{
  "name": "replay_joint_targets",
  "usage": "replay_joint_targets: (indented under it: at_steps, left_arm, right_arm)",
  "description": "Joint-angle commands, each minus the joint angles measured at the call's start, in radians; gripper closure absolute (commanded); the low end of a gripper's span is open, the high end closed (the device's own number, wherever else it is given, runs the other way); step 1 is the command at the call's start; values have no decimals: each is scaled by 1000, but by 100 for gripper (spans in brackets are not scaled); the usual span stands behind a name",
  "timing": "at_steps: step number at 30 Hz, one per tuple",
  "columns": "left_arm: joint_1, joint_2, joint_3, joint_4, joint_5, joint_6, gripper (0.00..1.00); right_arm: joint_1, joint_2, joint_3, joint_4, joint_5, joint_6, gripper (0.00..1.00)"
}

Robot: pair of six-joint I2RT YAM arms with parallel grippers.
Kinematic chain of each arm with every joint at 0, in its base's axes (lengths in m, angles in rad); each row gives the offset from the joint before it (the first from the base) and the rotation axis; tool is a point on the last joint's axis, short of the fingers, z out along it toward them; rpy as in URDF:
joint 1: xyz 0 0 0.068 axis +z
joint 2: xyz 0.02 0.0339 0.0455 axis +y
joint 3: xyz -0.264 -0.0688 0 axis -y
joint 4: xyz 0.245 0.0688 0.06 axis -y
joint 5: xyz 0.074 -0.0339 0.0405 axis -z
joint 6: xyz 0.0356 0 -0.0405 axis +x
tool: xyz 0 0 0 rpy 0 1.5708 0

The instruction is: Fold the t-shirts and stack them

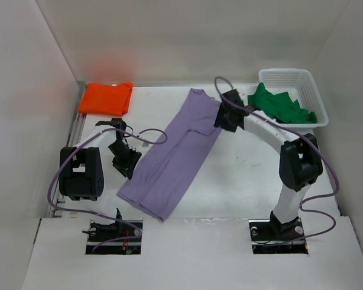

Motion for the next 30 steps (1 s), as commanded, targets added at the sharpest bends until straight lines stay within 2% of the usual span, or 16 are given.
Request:
replay_joint_targets:
  at_steps: [1, 7, 12, 17, 20, 25, 30]
  left_arm:
    - [20, -22, -15, -3, -6, 28, 70]
    - [39, -17, 20, 32, 0, -3, 69]
    - [78, -115, -12, 89, 24, -75, 65]
    - [170, -256, -81, 110, 89, -121, 60]
    - [229, -348, -125, 116, 130, -150, 59]
    - [272, -497, -176, 117, 167, -194, 57]
    - [321, -631, -164, 86, 212, -236, 54]
  right_arm:
    - [154, -95, -127, 12, -78, 98, 48]
    - [396, -199, -267, 15, -96, 228, 44]
    - [497, -233, -337, 26, -98, 264, 44]
    - [605, -285, -411, 73, -69, 312, 44]
    - [709, -300, -468, 148, -41, 459, 40]
    - [858, -273, -613, 321, -7, 741, 40]
    - [967, -237, -658, 359, 28, 901, 39]
